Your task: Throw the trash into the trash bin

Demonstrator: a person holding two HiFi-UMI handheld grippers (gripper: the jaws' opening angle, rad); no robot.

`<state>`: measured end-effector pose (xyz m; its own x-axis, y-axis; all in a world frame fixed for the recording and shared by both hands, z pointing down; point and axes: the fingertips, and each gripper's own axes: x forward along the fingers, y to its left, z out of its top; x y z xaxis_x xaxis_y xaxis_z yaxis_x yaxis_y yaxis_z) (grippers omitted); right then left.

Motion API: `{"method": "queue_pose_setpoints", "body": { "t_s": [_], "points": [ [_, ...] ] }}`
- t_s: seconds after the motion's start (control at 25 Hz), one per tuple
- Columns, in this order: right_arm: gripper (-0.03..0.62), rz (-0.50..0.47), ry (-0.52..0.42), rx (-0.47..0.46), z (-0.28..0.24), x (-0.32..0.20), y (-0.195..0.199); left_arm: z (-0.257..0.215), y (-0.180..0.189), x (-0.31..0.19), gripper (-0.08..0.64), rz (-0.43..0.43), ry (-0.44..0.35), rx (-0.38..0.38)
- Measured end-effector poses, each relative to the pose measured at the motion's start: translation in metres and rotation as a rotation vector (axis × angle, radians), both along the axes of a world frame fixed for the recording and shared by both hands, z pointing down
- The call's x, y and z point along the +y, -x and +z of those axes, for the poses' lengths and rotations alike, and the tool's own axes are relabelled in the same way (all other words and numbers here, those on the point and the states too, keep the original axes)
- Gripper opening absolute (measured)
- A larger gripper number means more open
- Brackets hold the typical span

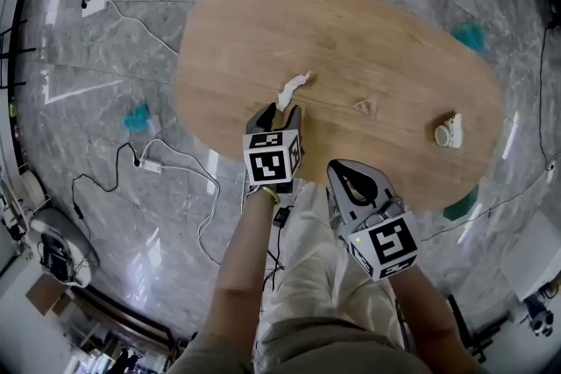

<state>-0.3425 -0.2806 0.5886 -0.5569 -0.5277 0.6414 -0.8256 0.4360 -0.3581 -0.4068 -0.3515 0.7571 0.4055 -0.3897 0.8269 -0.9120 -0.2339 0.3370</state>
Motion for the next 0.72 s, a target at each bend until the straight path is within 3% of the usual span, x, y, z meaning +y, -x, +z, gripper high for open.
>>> {"method": "queue_pose_setpoints", "body": {
  "t_s": [0.28, 0.72],
  "points": [
    [0.008, 0.017, 0.042, -0.007, 0.019, 0.010, -0.005, 0.023, -0.003, -0.011, 0.222, 0.002, -0.002, -0.037],
    [0.009, 0.021, 0.071, -0.009, 0.032, 0.013, -0.011, 0.035, 0.003, -0.018, 0.193, -0.001, -0.006, -0.122]
  ]
}}
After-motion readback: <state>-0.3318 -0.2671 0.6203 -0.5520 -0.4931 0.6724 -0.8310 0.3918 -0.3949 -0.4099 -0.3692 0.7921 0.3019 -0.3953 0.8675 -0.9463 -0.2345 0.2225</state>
